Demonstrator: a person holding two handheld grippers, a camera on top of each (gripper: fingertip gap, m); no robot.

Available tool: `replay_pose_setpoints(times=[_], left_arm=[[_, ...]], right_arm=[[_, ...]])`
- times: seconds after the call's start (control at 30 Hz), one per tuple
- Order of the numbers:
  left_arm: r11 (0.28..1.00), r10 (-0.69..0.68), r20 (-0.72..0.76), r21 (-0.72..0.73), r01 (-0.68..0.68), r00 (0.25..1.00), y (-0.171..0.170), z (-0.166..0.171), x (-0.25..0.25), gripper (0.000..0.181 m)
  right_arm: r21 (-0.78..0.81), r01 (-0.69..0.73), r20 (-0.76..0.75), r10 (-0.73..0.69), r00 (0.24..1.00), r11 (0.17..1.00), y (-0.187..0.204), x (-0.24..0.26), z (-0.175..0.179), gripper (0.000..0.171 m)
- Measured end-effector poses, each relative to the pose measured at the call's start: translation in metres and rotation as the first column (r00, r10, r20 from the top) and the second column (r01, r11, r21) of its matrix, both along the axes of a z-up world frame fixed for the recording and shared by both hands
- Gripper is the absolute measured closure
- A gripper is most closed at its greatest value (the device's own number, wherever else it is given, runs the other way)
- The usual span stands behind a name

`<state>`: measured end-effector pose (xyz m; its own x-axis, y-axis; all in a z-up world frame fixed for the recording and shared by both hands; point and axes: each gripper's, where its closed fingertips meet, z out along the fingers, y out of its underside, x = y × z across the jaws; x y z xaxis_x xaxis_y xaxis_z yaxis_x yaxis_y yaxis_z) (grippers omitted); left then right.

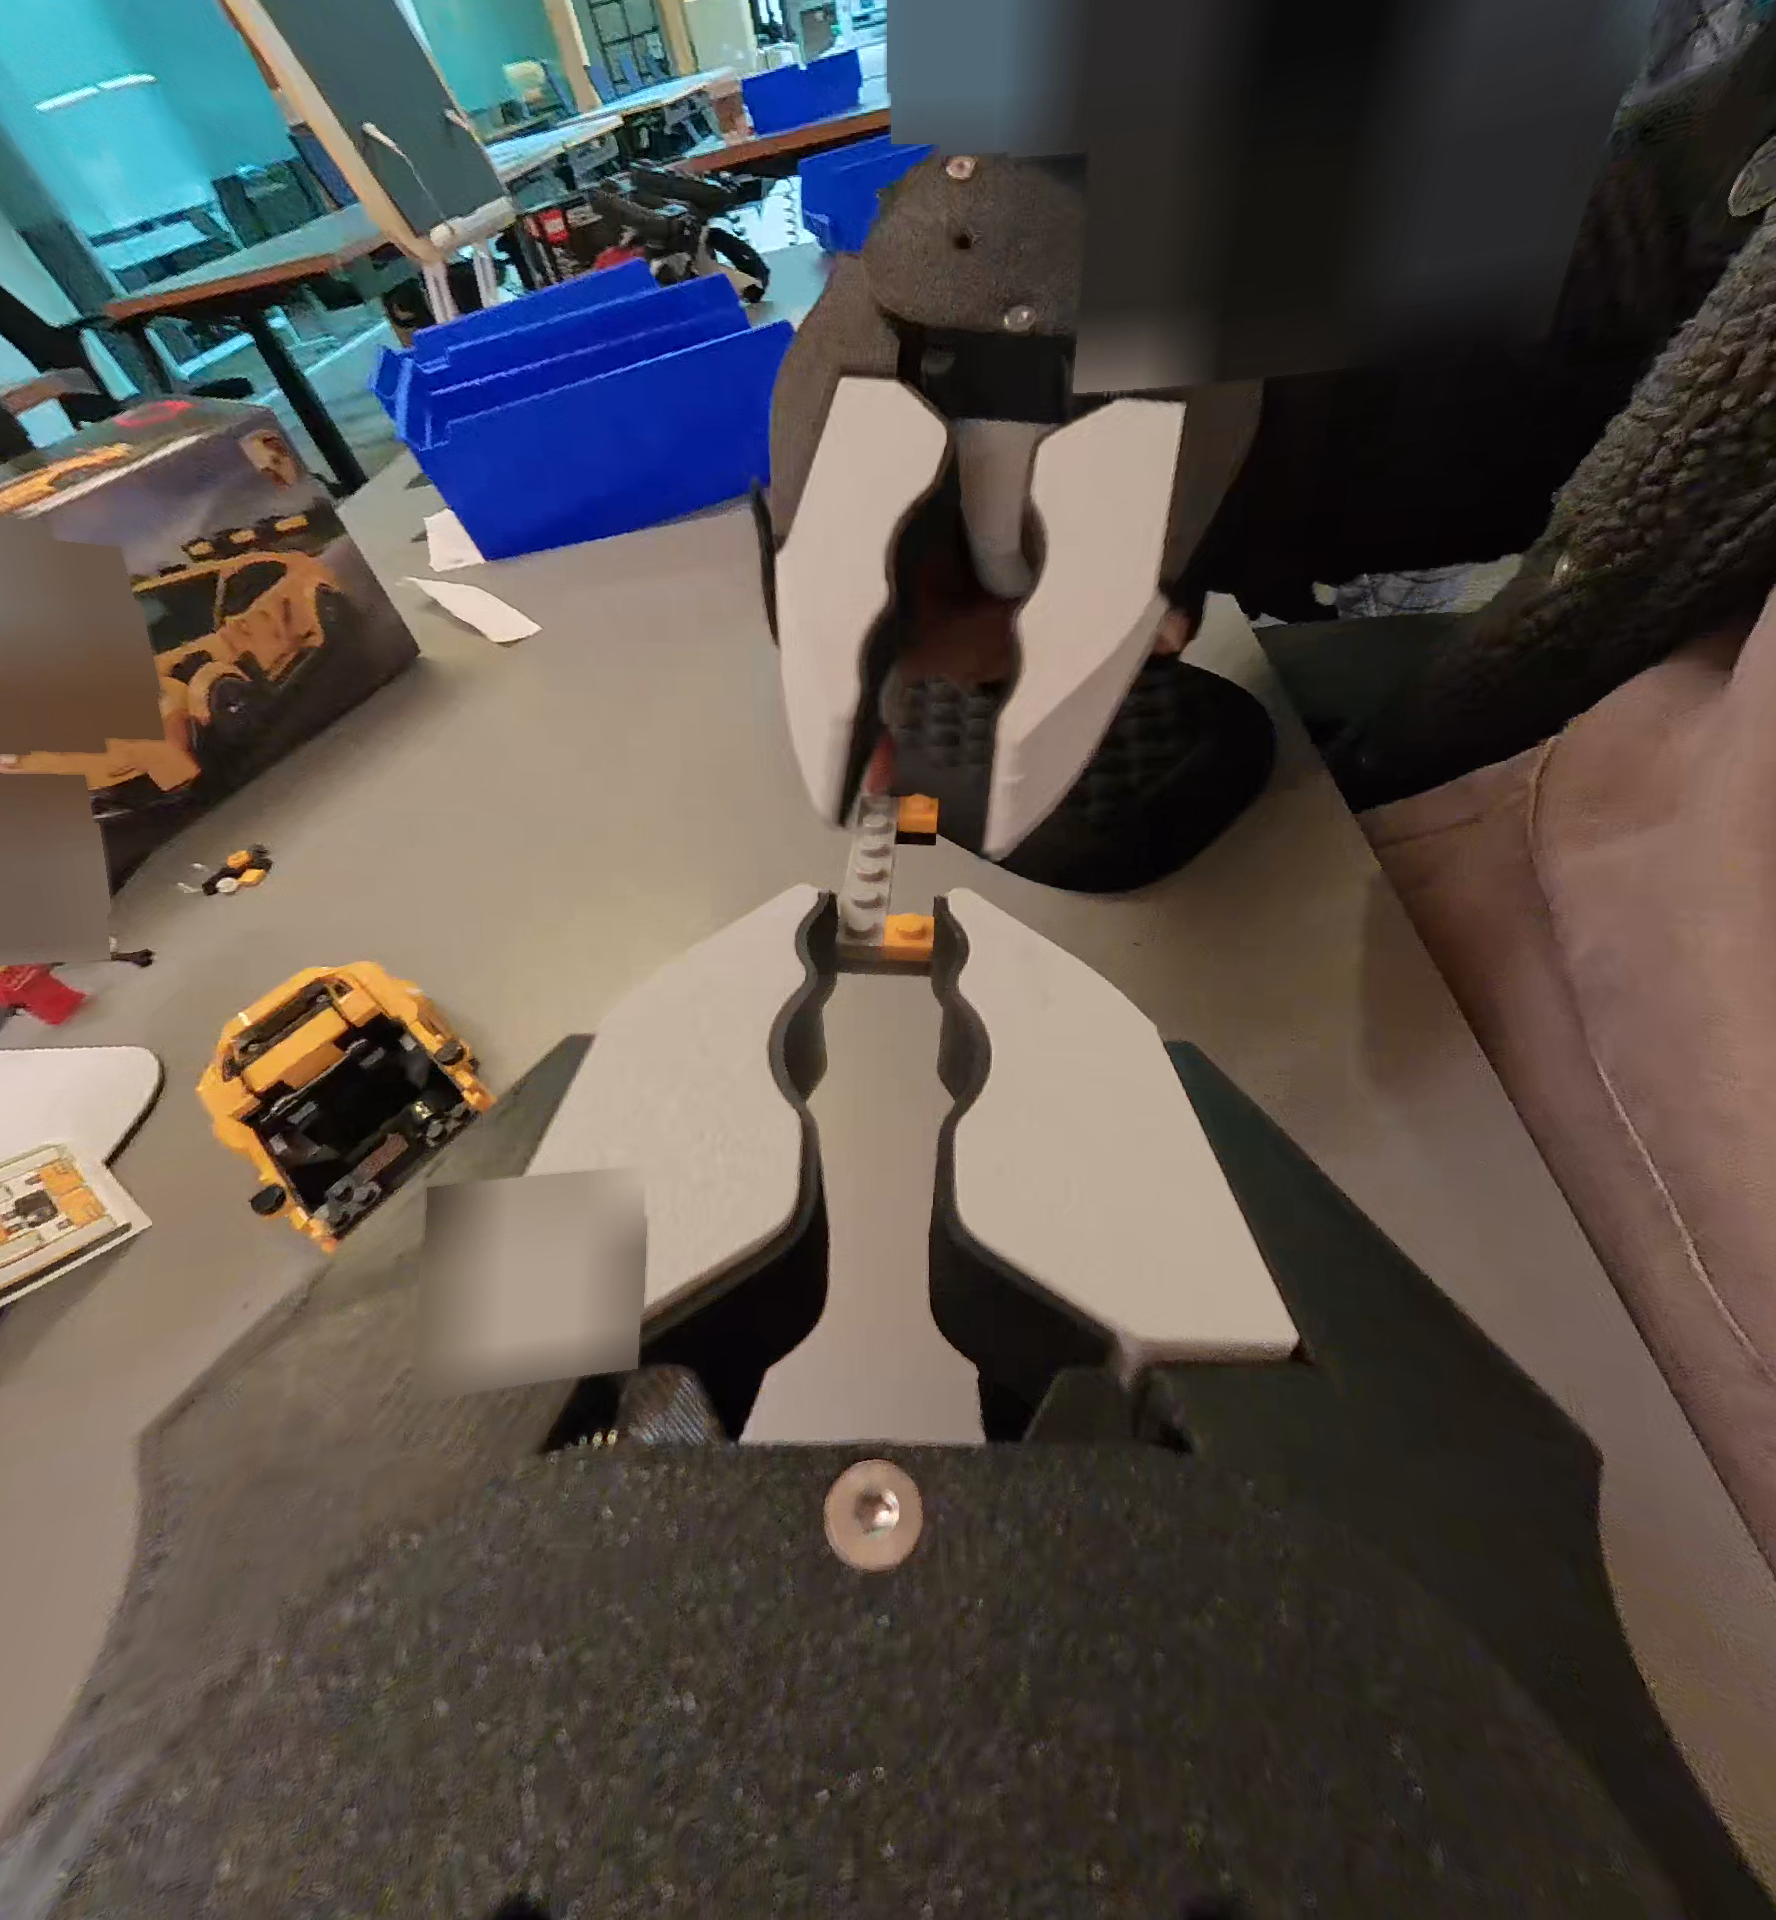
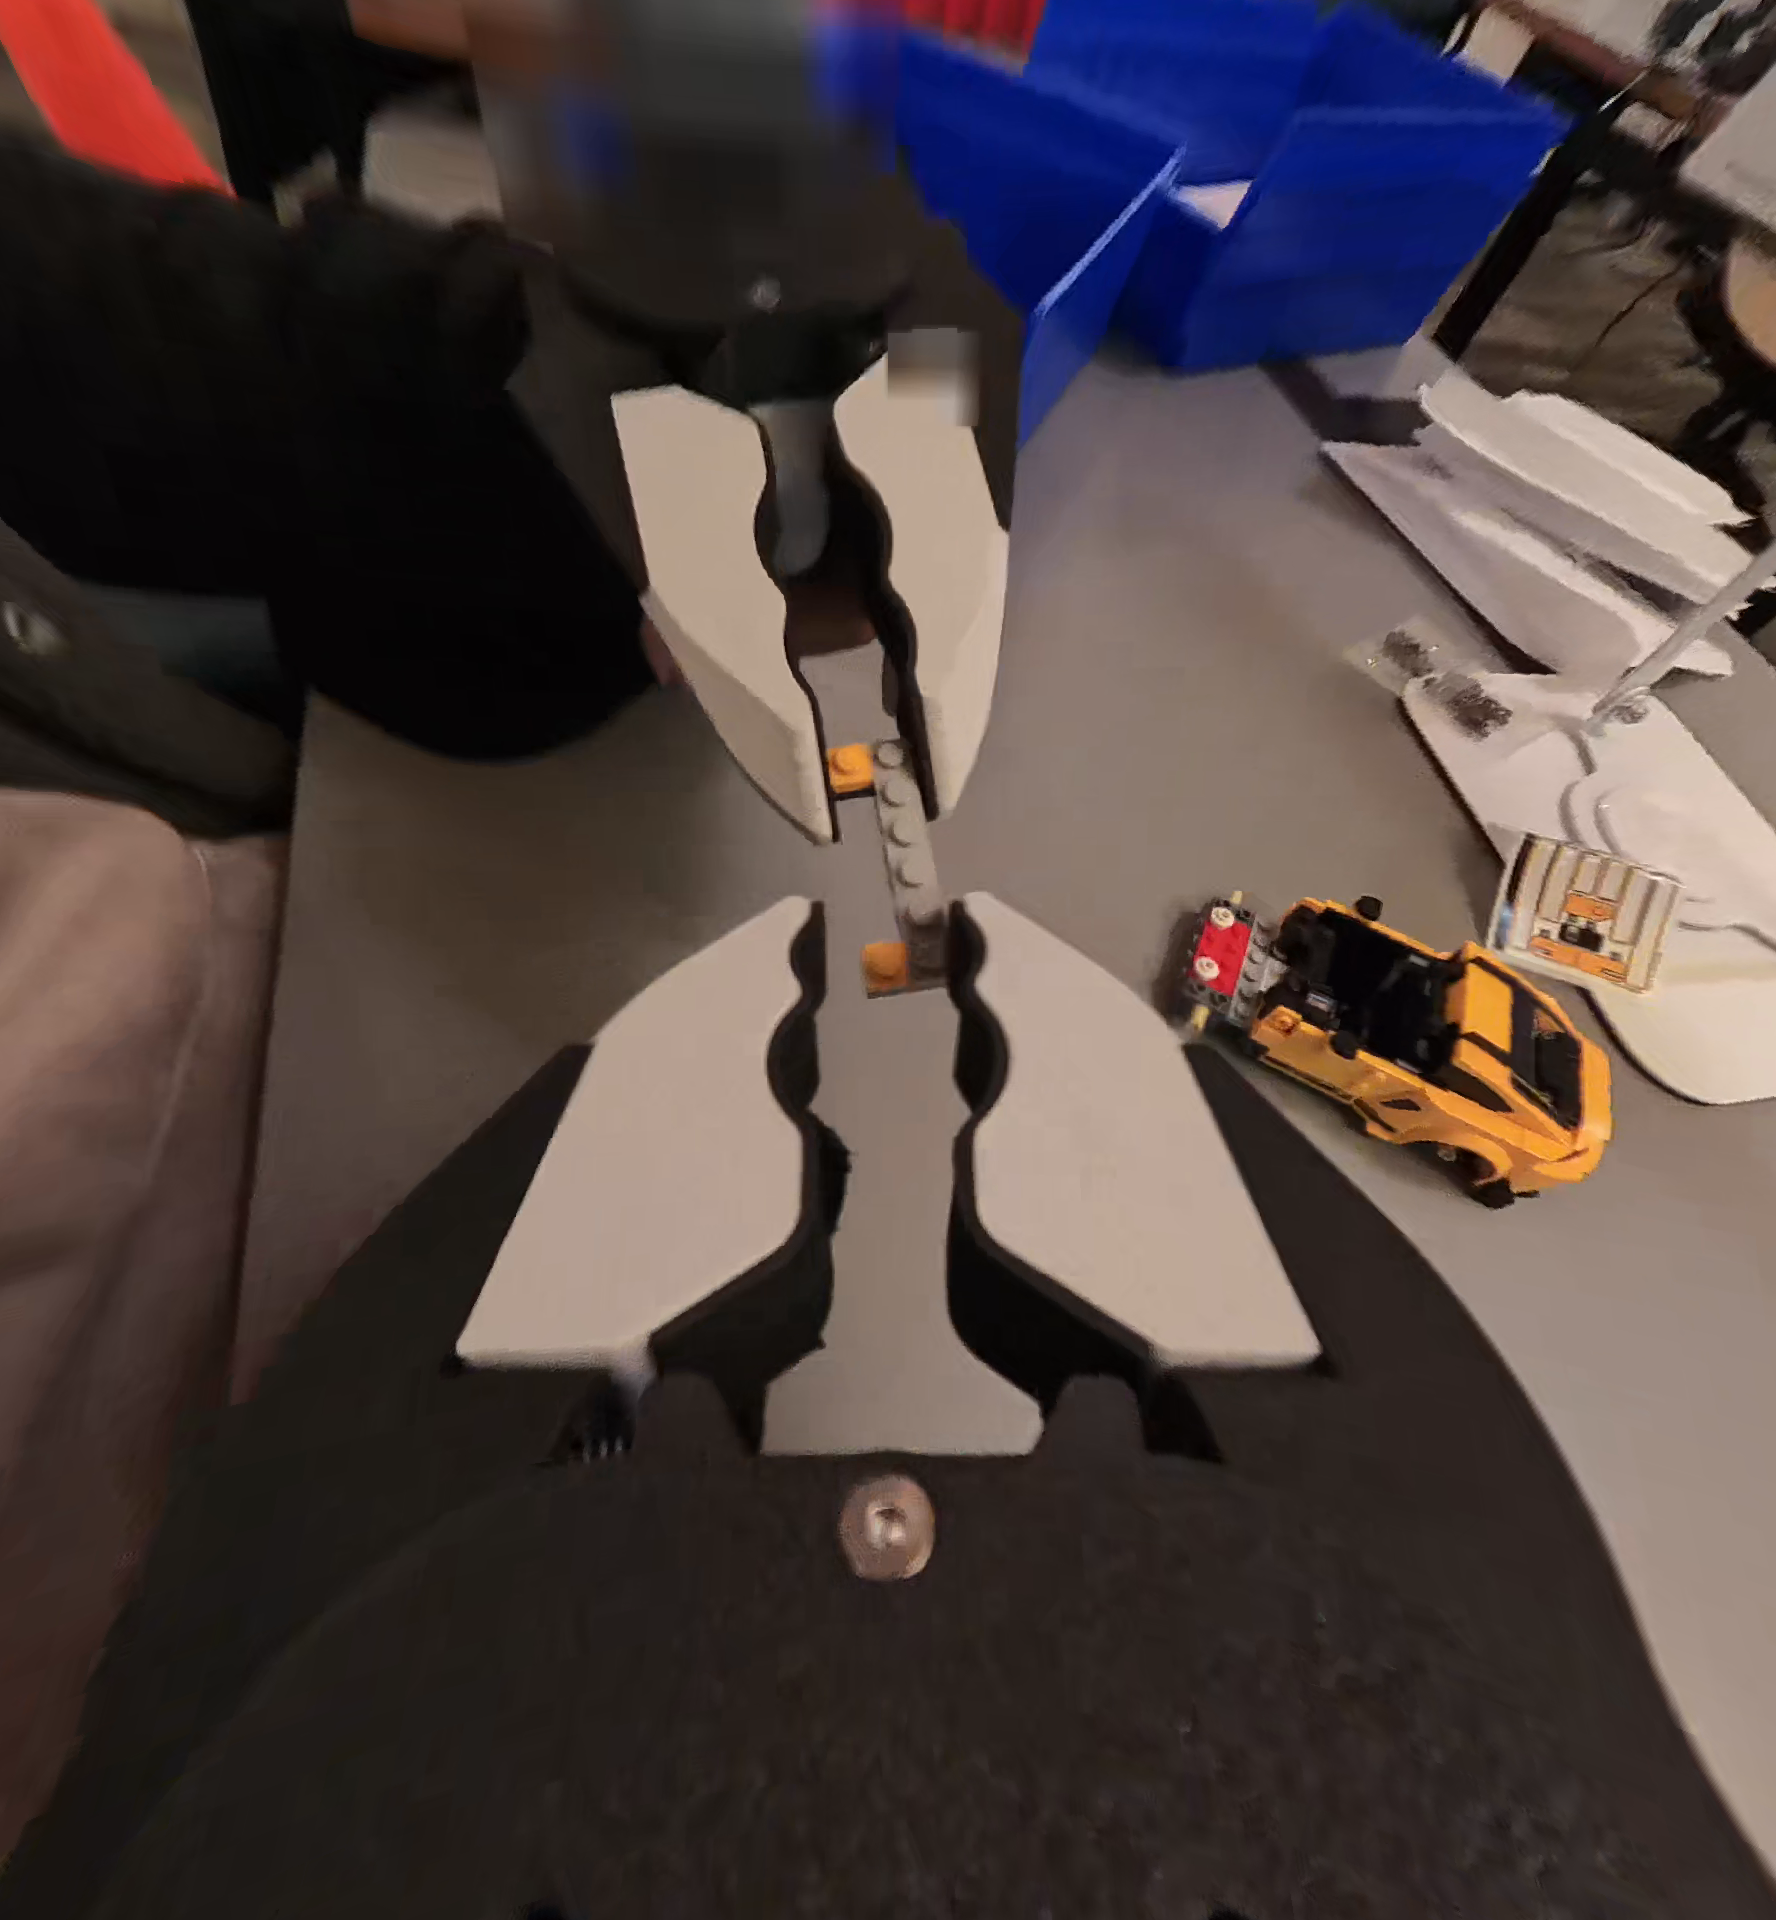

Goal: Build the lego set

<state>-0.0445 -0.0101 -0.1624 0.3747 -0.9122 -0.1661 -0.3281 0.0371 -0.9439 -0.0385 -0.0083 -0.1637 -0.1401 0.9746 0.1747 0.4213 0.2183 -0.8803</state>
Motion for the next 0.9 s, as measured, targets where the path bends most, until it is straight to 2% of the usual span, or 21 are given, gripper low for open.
replay_pose_setpoints(times=[0.07,0.23,0.3,0.47,0.57,0.73,0.83,0.9], left_arm=[[1.000,-0.019,-0.018,-0.019,0.019,1.000,0.003,-0.004,-0.002,0.164],[0.999,0.015,-0.054,-0.027,-0.017,0.998,0.026,-0.009,-0.015,0.163],[0.997,0.058,-0.034,-0.040,-0.059,0.998,0.039,-0.011,-0.025,0.155],[0.969,0.247,-0.027,-0.013,-0.247,0.969,0.064,-0.024,-0.059,0.156],[0.955,0.296,-0.039,0.021,-0.295,0.955,0.068,-0.023,-0.065,0.159],[0.948,0.318,-0.075,0.053,-0.315,0.945,0.068,-0.027,-0.064,0.161],[0.945,0.327,-0.078,0.053,-0.323,0.942,0.068,-0.027,-0.064,0.161],[0.942,0.335,-0.071,0.050,-0.332,0.940,0.068,-0.026,-0.065,0.161]], right_arm=[[0.055,0.002,-0.010,-0.002,1.000,0.998,0.007,-0.004,0.001,0.163],[0.037,0.042,0.033,-0.043,0.999,0.998,0.026,-0.013,-0.004,0.164],[-0.012,0.091,0.064,-0.090,0.994,0.996,0.038,-0.017,-0.011,0.164],[-0.081,0.292,0.222,-0.268,0.937,0.953,0.068,-0.018,-0.050,0.164],[-0.095,0.373,0.322,-0.327,0.889,0.923,0.076,-0.017,-0.077,0.164],[-0.026,0.411,0.414,-0.364,0.834,0.911,0.075,-0.013,-0.096,0.164],[-0.013,0.404,0.432,-0.359,0.827,0.915,0.070,-0.012,-0.102,0.163],[-0.023,0.399,0.421,-0.353,0.836,0.917,0.069,-0.013,-0.102,0.155]])
